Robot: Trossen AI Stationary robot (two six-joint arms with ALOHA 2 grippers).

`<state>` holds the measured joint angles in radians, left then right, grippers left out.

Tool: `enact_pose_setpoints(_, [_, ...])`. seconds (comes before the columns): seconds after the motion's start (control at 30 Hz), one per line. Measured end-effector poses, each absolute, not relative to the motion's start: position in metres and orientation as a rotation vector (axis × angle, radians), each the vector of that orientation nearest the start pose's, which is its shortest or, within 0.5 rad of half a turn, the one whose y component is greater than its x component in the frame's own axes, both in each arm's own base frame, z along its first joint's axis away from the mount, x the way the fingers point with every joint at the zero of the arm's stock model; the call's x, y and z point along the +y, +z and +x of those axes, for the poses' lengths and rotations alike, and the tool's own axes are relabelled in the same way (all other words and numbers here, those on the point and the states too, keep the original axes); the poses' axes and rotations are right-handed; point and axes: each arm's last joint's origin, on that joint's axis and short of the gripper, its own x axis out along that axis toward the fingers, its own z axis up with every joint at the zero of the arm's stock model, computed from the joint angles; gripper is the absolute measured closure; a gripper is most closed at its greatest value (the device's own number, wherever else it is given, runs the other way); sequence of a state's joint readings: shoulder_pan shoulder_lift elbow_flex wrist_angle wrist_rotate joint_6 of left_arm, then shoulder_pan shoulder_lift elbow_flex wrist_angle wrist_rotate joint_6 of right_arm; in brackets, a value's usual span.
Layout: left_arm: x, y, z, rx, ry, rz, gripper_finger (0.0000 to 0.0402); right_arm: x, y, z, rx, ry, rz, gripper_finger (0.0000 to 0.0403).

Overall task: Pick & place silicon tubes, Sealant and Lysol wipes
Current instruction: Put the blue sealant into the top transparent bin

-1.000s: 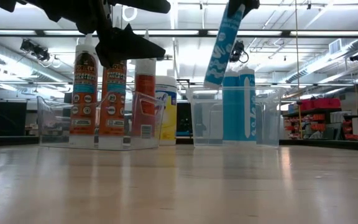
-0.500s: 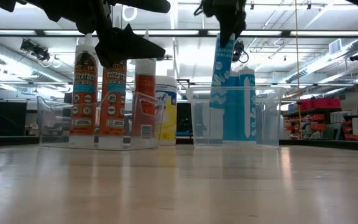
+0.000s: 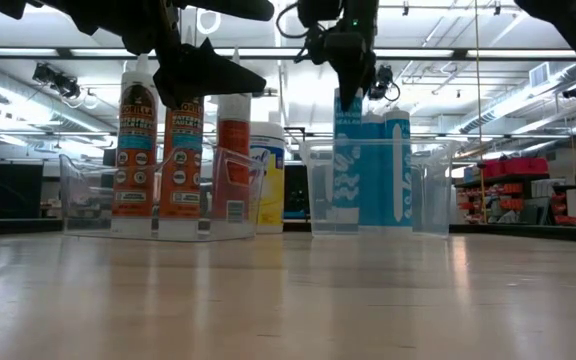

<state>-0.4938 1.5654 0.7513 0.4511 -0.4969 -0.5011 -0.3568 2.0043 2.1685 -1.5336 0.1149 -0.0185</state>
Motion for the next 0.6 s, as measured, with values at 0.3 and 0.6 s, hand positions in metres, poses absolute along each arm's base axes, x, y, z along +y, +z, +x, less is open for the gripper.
enact_pose_setpoints(0.3, [-0.138,0.198,0.286,0.310,0.079,-0.307,0.0049,-0.147,0.335,0.364,1.335,-0.337,0.200,0.0194])
enact_pose_setpoints(0.6, [-0.138,0.198,0.286,0.310,0.079,-0.309,0.0049,-0.159,0.313,0.358,1.382,-0.358,0.226,0.0194])
